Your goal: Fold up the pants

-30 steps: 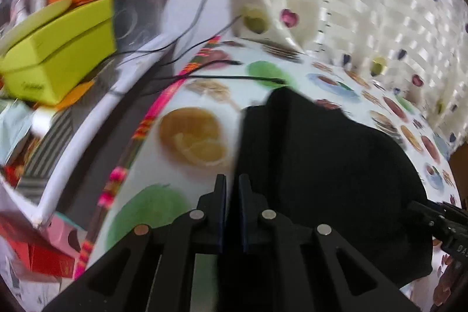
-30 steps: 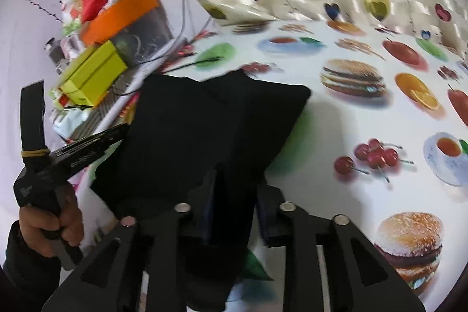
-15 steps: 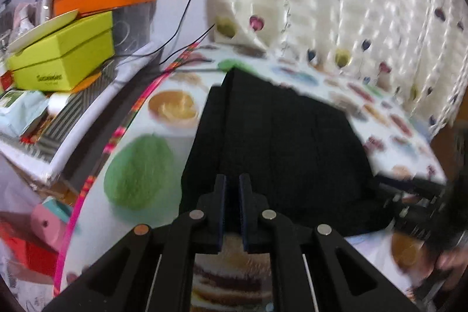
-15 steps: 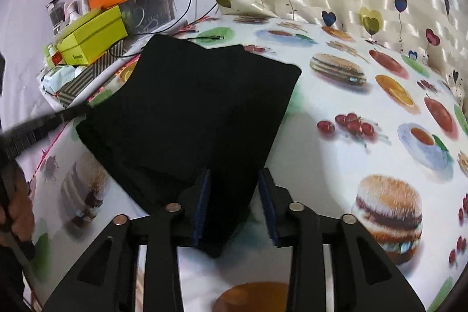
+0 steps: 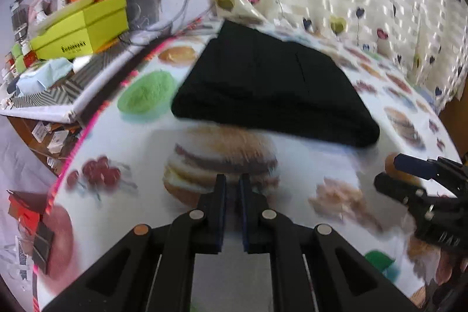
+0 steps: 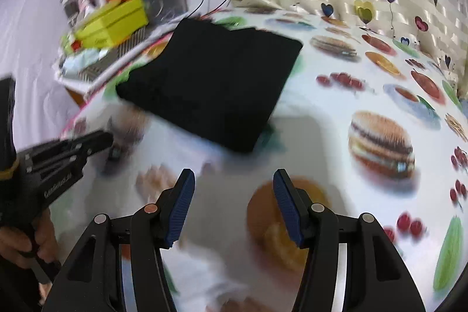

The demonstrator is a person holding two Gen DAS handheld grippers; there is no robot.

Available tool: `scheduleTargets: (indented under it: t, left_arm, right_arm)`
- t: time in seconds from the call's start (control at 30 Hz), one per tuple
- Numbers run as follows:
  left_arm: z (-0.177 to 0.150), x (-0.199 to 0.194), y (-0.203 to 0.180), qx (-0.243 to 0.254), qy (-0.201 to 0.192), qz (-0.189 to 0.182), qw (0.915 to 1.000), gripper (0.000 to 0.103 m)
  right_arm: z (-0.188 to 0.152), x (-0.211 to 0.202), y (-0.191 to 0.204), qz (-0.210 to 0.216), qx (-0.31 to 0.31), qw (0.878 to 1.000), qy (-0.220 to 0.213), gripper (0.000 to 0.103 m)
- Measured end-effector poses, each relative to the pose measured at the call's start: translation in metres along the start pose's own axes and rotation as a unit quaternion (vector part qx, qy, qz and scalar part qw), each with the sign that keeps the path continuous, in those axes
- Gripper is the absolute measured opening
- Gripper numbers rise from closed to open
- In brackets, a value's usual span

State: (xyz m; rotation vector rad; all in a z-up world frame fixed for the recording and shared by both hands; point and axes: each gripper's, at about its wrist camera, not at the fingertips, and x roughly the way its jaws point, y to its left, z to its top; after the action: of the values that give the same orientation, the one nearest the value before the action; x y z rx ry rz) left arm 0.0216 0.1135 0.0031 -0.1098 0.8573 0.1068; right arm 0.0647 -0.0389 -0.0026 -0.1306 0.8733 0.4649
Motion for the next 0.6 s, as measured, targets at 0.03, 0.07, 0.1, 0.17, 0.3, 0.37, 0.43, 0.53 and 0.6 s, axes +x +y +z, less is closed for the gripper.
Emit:
scheduleTargets:
  t: [0.03,0.07,0.1,0.17,0.3,0.37,0.43,0.53,0.6]
  left_arm:
    - [-0.001,-0.002,-0.002,0.004,-0.003,0.003,1.0000,0.015]
    - [-0.001,-0.002,-0.003,0.007,-0.002,0.005,1.0000,0.018]
    - [-0.001,-0.001,-0.004,0.009,-0.001,0.006,0.9999,0.020]
    - [-0.001,-0.001,-0.008,0.019,0.000,0.005,0.9998,0.030]
    - [-0.002,0.001,-0.021,0.054,0.003,0.002,0.9985,0.052]
    - [-0.001,0.002,-0.020,0.049,0.004,0.005,0.9988,0.059]
    - [0.000,0.003,-0.015,0.037,0.006,-0.003,0.9993,0.060]
    - [0.000,0.004,-0.018,0.044,0.007,0.003,0.9990,0.062]
    - [0.000,0.004,-0.019,0.043,0.007,0.002,0.9991,0.063]
  right_arm:
    - [-0.004,0.002,0.002,-0.005,-0.006,1.000,0.002,0.057]
    - [-0.008,0.001,0.007,-0.015,-0.019,1.000,-0.006,0.057]
    - [-0.008,0.001,0.008,-0.019,-0.024,1.000,-0.003,0.057]
    - [-0.008,0.002,0.009,-0.022,-0.029,0.999,-0.002,0.057]
    - [-0.008,0.004,0.008,-0.025,-0.029,0.999,-0.001,0.059]
    - [-0.007,0.004,0.009,-0.028,-0.030,0.999,-0.001,0.060]
    - [-0.007,0.004,0.010,-0.027,-0.029,0.999,-0.001,0.060]
    - [-0.008,0.005,0.011,-0.028,-0.030,0.999,-0.001,0.061]
    - [-0.008,0.005,0.011,-0.027,-0.030,0.999,-0.001,0.062]
